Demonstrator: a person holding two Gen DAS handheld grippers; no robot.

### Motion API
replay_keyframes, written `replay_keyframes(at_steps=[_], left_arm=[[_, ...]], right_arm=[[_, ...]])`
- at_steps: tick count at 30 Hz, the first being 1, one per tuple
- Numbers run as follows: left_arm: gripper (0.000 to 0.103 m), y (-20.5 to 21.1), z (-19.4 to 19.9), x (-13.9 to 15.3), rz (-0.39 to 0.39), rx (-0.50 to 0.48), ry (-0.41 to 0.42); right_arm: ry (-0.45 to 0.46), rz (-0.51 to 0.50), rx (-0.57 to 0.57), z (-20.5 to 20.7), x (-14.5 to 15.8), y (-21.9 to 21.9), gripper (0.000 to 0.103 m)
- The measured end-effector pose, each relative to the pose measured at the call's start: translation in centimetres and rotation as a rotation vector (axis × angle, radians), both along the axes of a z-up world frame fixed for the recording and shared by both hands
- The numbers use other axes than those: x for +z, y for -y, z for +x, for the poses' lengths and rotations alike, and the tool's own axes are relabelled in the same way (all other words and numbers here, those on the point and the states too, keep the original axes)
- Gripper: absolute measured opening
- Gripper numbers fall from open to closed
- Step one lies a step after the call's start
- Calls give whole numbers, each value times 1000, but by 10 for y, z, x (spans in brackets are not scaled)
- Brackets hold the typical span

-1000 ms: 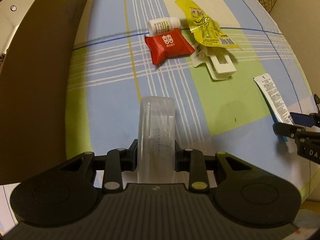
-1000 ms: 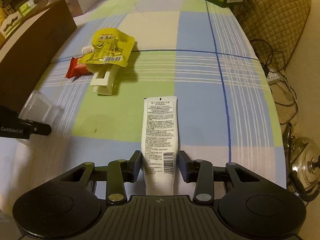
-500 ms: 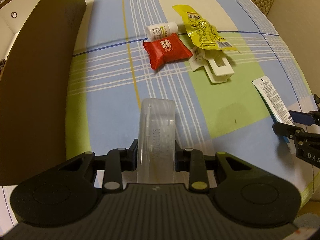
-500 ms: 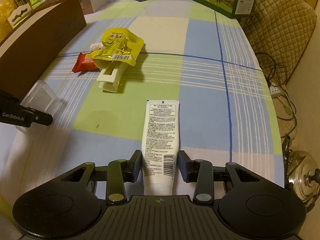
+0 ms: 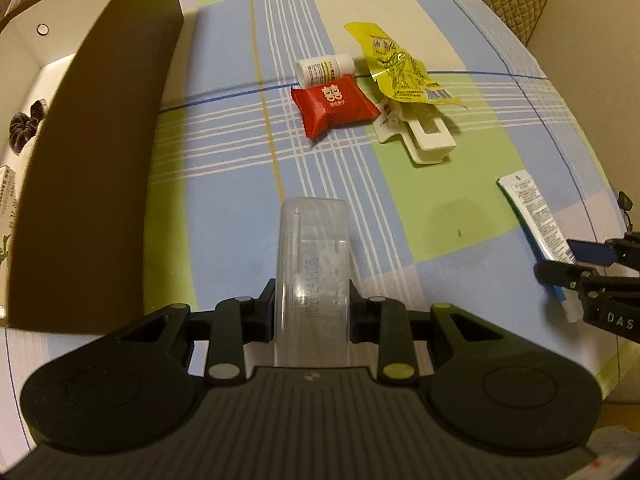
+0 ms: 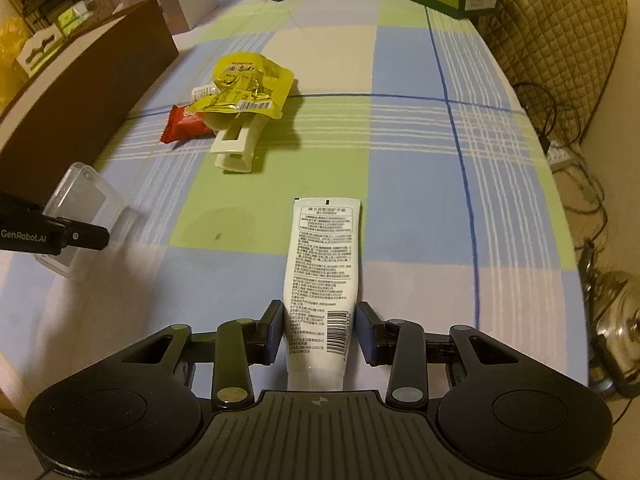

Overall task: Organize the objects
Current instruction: 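Carry the clear case and white tube in both tools over the brown box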

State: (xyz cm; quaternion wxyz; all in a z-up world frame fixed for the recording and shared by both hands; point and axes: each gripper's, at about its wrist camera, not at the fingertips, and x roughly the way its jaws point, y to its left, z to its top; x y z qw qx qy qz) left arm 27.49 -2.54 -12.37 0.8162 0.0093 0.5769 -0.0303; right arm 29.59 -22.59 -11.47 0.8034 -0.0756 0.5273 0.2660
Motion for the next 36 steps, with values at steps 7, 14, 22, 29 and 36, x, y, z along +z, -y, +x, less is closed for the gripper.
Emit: replay_keyframes(at_steps=[7,14,22,29,36], left_arm=[[26,-5,-13,16,-28,4,39],[26,-13,-25,40,-70,8,93],[26,-39,-43,82,-109,38,199],[26,-79,-56,113,-104,99,274],[26,-136,-59,127,-56,185,311]], right_arm=[[-19,82,-10,-8,17,-4,35],[-16,171,16,-14,43,-24,35],[-26,311,104,-23,74,-71,35],[-65,433,213,-29,94,-135,35],[-78,500,293,-33,103,-206,35]])
